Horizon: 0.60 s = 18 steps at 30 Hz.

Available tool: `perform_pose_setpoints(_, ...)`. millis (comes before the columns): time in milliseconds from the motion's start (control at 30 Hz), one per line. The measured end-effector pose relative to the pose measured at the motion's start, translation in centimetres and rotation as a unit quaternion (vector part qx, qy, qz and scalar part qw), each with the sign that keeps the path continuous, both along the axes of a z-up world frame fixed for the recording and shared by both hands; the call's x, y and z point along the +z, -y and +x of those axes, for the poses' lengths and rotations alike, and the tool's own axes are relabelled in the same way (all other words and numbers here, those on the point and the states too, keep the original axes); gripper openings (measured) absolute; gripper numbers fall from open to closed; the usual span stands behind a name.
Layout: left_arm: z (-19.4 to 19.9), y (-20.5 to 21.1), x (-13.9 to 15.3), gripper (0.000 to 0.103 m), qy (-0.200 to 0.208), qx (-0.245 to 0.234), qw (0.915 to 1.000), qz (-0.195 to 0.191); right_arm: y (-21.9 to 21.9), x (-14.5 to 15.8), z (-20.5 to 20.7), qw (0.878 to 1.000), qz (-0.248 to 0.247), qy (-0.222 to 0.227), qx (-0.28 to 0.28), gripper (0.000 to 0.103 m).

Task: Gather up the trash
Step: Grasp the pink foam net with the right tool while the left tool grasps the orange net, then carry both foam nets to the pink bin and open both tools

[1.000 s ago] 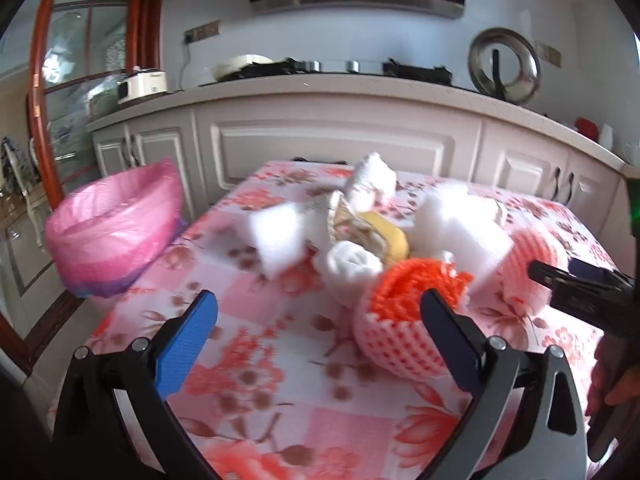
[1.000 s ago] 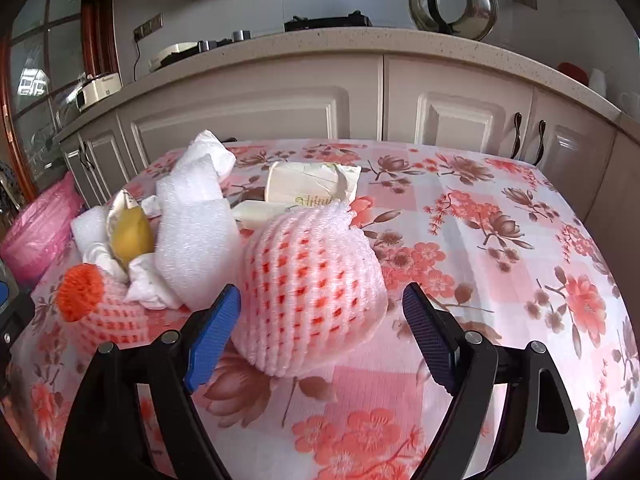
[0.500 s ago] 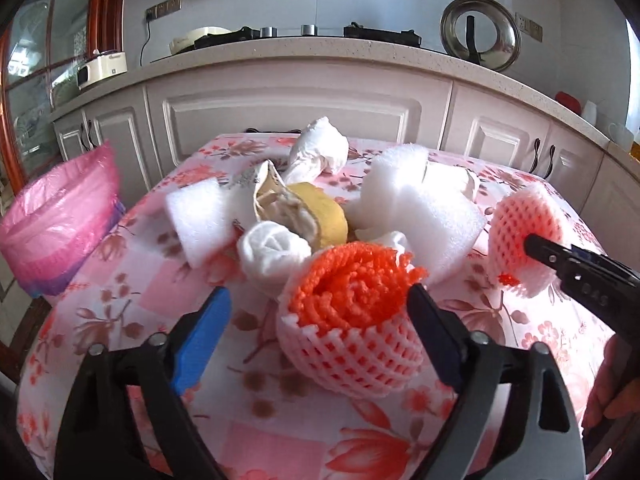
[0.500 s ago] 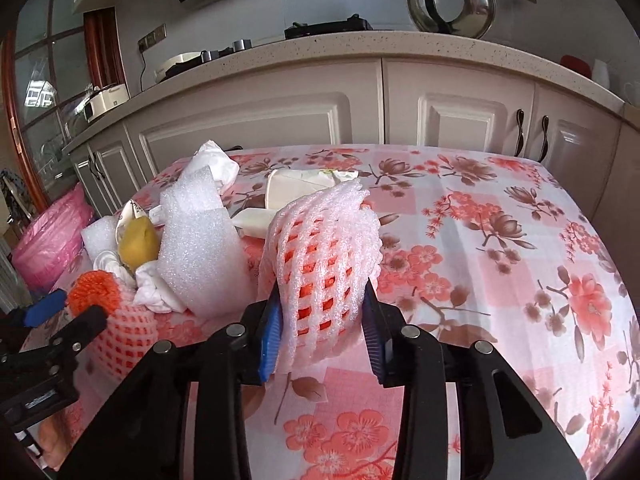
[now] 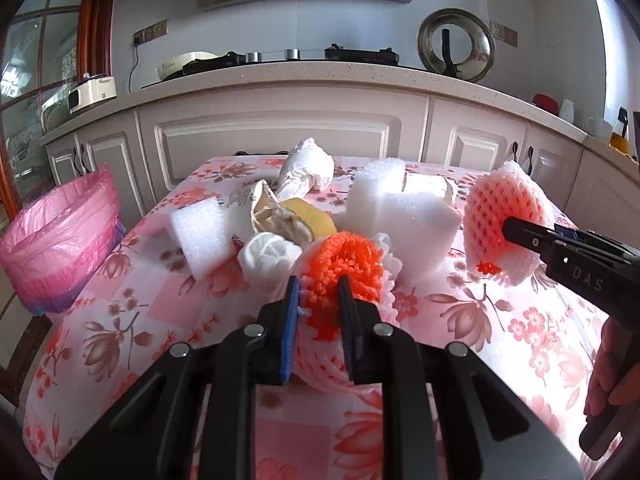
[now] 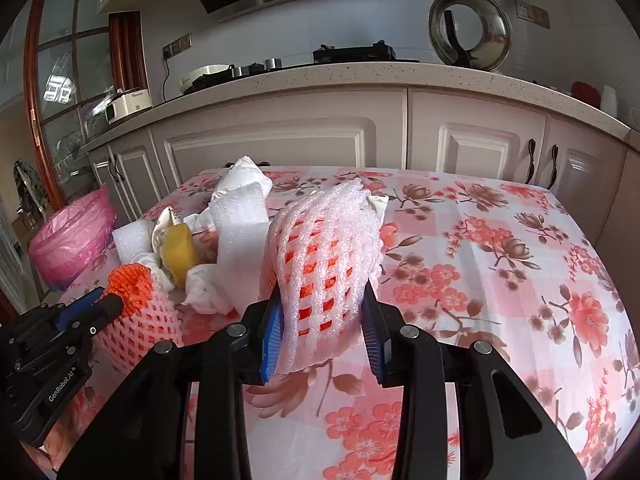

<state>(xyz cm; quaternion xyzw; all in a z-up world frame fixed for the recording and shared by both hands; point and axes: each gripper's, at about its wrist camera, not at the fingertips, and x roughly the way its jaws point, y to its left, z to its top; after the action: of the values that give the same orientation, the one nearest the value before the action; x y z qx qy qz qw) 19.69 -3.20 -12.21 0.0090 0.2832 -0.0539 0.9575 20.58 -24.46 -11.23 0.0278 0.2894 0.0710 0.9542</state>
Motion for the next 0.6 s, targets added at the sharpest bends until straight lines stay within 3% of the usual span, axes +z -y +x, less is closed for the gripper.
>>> perform_pose_setpoints(367, -3.9, -2.8, 3.7, 0.017, 0.072, 0.035, 0.9967, 0.005, -3.2, 2.2, -2.1, 0.998, 0.002, 0.025, 0.050, 0.035)
perform_pose_setpoints(600, -6.0, -6.4, 5.2, 0.017, 0.094, 0.078, 0.9925, 0.008, -7.1, 3.3, -3.1, 0.994, -0.005, 0.037, 0.102, 0.035)
